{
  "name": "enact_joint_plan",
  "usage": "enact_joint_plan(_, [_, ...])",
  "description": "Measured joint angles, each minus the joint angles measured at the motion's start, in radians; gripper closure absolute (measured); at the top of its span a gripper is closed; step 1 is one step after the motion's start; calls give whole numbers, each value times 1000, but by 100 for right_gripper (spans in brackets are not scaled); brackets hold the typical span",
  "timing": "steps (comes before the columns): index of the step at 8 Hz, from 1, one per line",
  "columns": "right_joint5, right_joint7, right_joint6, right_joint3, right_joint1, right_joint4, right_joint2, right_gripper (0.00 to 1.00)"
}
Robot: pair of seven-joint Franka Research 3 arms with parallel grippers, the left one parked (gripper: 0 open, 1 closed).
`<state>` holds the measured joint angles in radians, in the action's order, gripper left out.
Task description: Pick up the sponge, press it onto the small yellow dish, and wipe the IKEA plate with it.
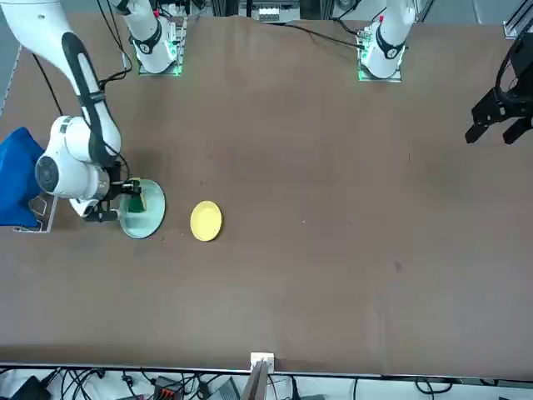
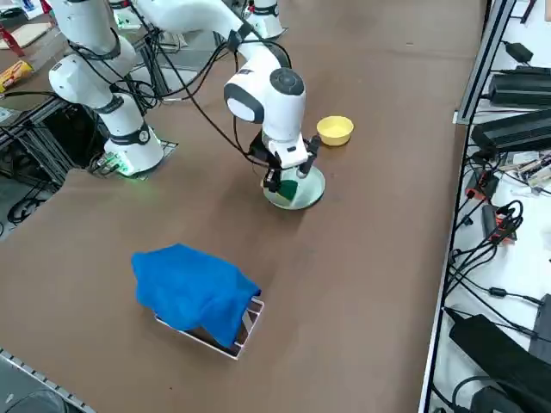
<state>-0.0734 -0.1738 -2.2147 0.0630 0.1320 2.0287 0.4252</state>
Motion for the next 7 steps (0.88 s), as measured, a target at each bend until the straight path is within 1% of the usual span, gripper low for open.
enact_joint_plan(2, [0,-8,-2,3,3,-55,39,72])
enact_joint_plan(4, [0,-8,-3,15,-2,-130,86,74])
enact_joint_plan(7, [-2,21,-4,27,-39,-190,143,76])
